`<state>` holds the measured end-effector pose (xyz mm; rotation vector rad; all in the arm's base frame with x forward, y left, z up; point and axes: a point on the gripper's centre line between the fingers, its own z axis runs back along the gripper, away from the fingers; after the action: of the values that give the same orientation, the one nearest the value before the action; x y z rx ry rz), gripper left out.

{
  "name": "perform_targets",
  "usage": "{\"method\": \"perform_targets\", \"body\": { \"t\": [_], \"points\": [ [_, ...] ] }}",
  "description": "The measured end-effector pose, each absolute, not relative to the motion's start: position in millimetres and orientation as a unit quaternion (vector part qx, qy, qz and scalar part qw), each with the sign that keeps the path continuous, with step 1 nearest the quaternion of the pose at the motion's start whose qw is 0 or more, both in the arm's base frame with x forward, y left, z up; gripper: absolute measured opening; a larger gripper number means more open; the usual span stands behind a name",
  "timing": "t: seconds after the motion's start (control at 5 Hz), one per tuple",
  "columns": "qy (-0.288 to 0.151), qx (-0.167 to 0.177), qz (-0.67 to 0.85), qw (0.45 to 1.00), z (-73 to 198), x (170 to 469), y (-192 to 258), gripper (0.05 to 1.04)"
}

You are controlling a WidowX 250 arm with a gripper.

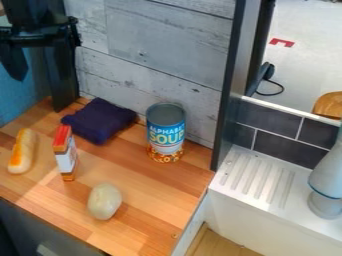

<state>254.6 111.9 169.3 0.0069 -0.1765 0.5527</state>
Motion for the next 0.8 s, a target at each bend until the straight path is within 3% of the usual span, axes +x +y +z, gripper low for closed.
{"method": "perform_targets", "body": {
  "t": [0.4,0.8],
  "points": [
    [-0.058,0.008,0.279,0.958,147.8,267.0,117.1,1.001],
    [-0.078,0.010,0.257,0.963,125.6,313.8,120.1,1.001]
  ]
}}
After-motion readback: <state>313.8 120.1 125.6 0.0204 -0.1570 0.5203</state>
